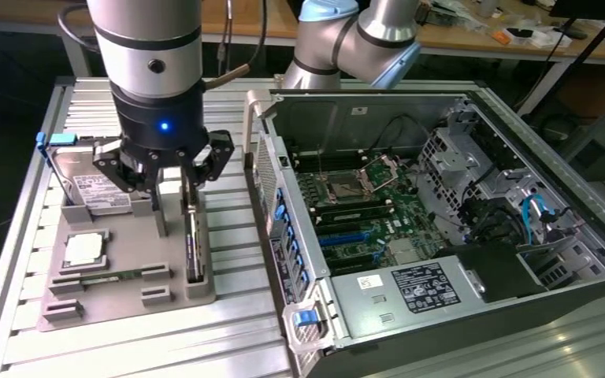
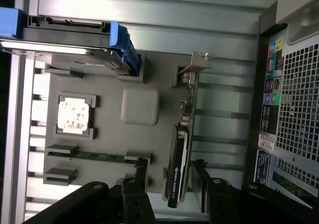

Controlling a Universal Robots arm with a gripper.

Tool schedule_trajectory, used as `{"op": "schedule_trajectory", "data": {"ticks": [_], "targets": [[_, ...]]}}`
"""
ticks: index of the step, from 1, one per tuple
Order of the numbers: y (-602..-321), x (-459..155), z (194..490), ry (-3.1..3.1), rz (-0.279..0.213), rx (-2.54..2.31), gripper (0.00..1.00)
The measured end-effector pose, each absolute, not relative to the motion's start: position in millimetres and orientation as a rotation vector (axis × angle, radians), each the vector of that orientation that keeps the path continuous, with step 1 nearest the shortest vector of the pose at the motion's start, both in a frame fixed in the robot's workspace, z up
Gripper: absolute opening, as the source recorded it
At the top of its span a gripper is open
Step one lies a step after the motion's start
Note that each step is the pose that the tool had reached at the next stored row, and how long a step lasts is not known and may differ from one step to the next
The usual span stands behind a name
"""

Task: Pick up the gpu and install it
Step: 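Pick up the gpu and move the gpu toward the slot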

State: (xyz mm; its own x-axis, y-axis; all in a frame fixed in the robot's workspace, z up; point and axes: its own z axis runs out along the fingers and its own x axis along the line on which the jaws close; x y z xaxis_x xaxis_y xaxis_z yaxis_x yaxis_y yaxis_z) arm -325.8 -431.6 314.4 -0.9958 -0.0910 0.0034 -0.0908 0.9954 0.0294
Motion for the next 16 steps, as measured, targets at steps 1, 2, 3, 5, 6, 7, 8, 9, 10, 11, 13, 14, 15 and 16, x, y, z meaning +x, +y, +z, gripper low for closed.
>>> {"op": "schedule_trajectory", "data": {"ticks": [1, 2, 3, 5, 6, 7, 8, 9, 10, 11, 13, 14, 15, 16], "targets": [[-433, -326, 313, -3.133, -0.046, 0.143, 0.48], [-434, -325, 311, -3.133, -0.046, 0.143, 0.48], [-435, -324, 309, -3.134, -0.046, 0.143, 0.48], [-436, -321, 305, -3.133, -0.046, 0.143, 0.48], [-437, -320, 302, -3.133, -0.046, 0.143, 0.48], [-437, -319, 300, -3.133, -0.046, 0.143, 0.48], [-438, -318, 298, -3.133, -0.046, 0.143, 0.48], [-438, -317, 296, -3.133, -0.046, 0.143, 0.48], [-438, -316, 295, -3.134, -0.046, 0.143, 0.48], [-438, -315, 293, -3.134, -0.046, 0.142, 0.48], [-438, -314, 289, -3.134, -0.046, 0.131, 0.48], [-438, -313, 287, -3.135, -0.046, 0.122, 0.48], [-438, -313, 285, -3.135, -0.046, 0.109, 0.48], [-438, -313, 284, -3.136, -0.046, 0.096, 0.48]]}}
